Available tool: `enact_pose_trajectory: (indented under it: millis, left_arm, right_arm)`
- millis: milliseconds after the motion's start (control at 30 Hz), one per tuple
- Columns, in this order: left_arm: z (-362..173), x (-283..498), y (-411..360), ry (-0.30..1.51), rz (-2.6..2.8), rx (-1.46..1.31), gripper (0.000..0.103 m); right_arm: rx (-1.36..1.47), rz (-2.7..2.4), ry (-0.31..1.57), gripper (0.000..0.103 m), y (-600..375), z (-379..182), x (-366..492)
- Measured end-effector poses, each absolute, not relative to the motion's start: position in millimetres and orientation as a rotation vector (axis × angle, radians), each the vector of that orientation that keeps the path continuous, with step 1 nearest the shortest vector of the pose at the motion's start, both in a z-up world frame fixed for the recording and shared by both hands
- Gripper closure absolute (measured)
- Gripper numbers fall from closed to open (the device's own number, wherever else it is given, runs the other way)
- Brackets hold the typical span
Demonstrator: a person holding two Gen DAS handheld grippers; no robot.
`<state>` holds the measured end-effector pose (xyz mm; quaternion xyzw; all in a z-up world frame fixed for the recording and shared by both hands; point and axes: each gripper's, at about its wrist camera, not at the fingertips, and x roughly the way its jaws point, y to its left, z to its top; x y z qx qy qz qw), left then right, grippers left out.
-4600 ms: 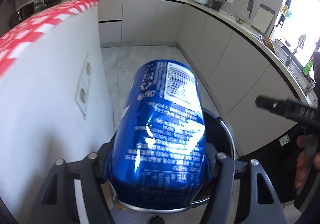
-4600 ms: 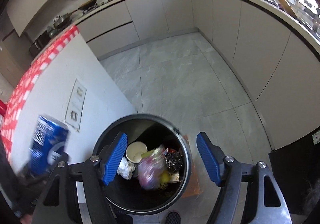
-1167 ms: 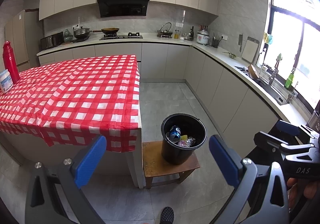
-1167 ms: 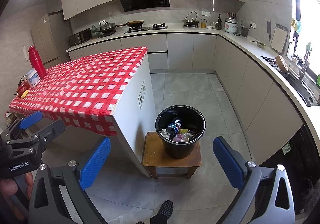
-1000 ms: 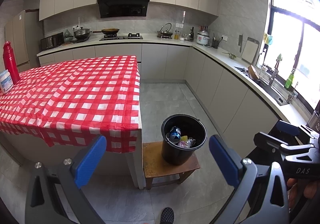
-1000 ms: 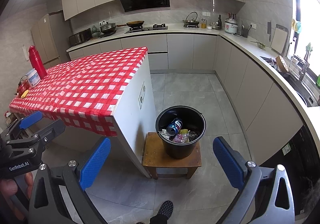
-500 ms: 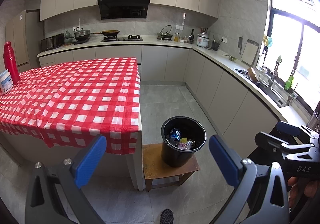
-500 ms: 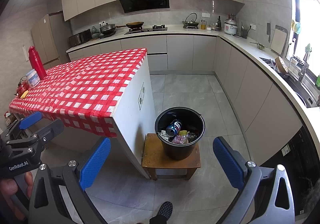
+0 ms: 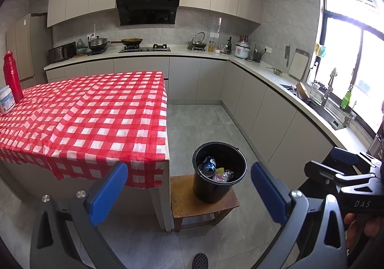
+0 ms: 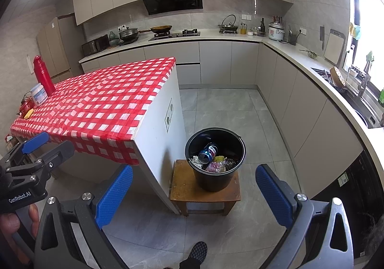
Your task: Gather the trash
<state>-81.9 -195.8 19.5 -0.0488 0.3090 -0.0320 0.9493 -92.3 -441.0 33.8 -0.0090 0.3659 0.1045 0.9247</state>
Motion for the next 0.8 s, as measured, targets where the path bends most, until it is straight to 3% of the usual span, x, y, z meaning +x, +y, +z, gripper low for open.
enact_pose_trajectory:
  millis: [800]
  left_arm:
    - [13.7, -73.8, -186.0, 0.609, -0.06, -0.097, 0.0]
  right_arm:
    - [-0.019, 0.21, 0.762, 0.0, -446.8, 25.1, -86.4]
